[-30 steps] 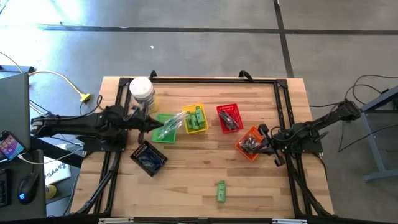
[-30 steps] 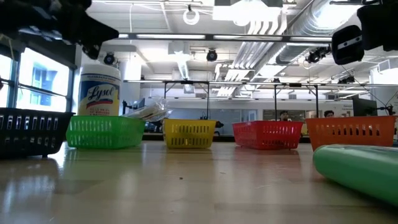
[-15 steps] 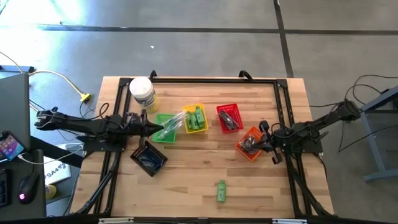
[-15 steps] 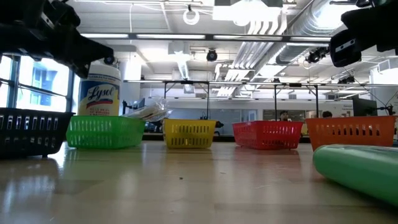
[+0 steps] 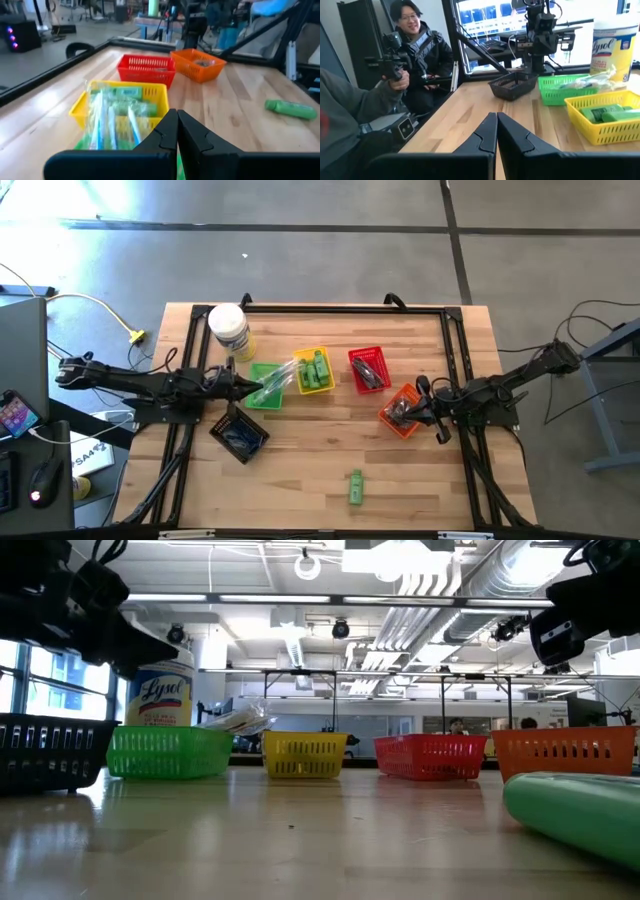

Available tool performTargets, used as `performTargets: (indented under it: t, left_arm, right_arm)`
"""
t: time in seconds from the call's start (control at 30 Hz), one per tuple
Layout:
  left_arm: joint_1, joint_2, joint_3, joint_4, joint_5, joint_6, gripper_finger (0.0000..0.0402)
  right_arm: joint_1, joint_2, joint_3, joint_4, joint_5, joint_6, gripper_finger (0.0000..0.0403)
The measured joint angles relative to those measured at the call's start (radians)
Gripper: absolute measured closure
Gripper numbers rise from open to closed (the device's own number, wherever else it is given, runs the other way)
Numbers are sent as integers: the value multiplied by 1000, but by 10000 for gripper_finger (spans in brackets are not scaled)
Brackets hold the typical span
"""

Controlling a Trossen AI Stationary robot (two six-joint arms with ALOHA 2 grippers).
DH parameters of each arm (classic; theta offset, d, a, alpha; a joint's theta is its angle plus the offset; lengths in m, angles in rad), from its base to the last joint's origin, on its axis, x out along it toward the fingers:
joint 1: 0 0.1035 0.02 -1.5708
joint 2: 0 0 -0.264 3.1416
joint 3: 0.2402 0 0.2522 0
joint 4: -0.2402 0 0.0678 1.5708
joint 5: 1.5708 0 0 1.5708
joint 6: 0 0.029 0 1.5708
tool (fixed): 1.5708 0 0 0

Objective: Pick & Place Travel size toiletries
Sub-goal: Put the green shampoo into yellow basket

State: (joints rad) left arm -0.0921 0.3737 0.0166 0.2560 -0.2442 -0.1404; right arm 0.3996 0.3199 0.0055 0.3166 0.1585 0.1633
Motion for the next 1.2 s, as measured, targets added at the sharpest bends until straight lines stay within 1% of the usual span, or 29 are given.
performTargets:
  t: [0.13,0.27,0.37,0.6,0.73,0.87,0.93,1.03,1.13,1.2]
  left_arm:
    - [0,2,-1,-10,-2,6,401]
    - [0,0,-2,2,-3,26,401]
    - [0,2,-2,2,-3,31,401]
    - [0,2,-4,-1,-2,28,401]
    - [0,1,10,24,-3,33,401]
    - [0,2,32,34,-13,61,401]
    - [0,2,35,32,-13,64,401]
    - [0,2,35,30,-13,64,401]
    - [0,2,36,25,-13,56,401]
    - [0,2,36,14,-2,48,401]
  right_arm:
    - [0,1,0,-14,4,16,399]
    - [0,13,0,-5,40,39,399]
    - [0,21,4,10,45,44,399]
    - [0,62,31,12,75,49,399]
    - [0,94,32,23,104,85,399]
    - [0,123,98,21,109,106,399]
    - [0,138,160,-40,110,112,399]
    - [0,171,281,-232,129,159,399]
    - [0,268,407,-402,167,224,399]
    - [1,346,475,-503,158,260,399]
